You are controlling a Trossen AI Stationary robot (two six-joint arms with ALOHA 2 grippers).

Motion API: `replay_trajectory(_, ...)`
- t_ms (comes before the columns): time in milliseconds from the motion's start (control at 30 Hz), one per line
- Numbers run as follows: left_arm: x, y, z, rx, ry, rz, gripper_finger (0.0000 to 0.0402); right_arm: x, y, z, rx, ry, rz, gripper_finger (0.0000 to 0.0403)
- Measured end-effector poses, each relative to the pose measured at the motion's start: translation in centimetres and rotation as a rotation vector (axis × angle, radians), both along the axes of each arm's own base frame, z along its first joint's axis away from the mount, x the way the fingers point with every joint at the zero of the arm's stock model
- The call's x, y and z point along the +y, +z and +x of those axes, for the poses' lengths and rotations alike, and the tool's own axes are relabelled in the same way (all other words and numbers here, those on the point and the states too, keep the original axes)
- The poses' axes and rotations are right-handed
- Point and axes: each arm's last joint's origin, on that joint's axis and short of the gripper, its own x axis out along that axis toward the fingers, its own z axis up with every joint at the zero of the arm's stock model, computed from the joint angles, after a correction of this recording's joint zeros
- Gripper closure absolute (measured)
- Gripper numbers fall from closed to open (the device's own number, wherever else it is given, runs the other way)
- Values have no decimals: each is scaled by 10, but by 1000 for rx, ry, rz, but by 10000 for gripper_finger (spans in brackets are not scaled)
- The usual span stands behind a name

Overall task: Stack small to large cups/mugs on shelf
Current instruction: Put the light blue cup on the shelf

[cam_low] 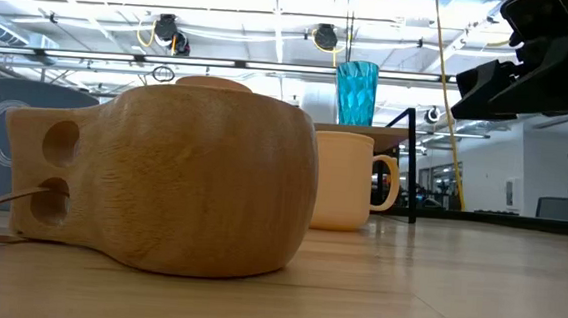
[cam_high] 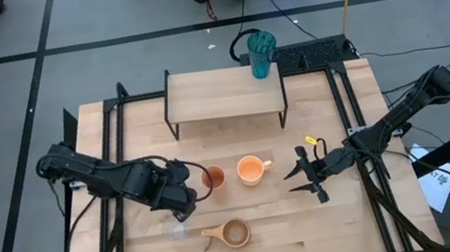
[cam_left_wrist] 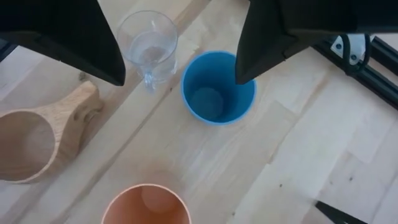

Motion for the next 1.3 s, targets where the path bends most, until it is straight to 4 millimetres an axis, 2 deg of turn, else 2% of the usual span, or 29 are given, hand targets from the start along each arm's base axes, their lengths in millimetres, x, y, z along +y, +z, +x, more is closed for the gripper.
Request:
replay_trajectory(200,-4,-10,8,34,3,12,116,0,0,0,1,-1,1,229)
replay_trajectory(533,-13,-38,29,128,2,26,101,0,0,0,2,-2,5,229)
replay_trajectory(767,-8,-56,22,190,97,29,101,1,0,0,2,3,6,229)
replay_trajectory(967,-7,-69,21,119,86,-24,101,4,1,-1,-5,22,4,229)
replay_trajectory(1133,2,-87,15,216,124,-33,101,4,2,-2,-12,23,5,229)
replay_trajectory(1300,8,-102,15,242,165,-69,101,3,2,-2,-13,23,6,229)
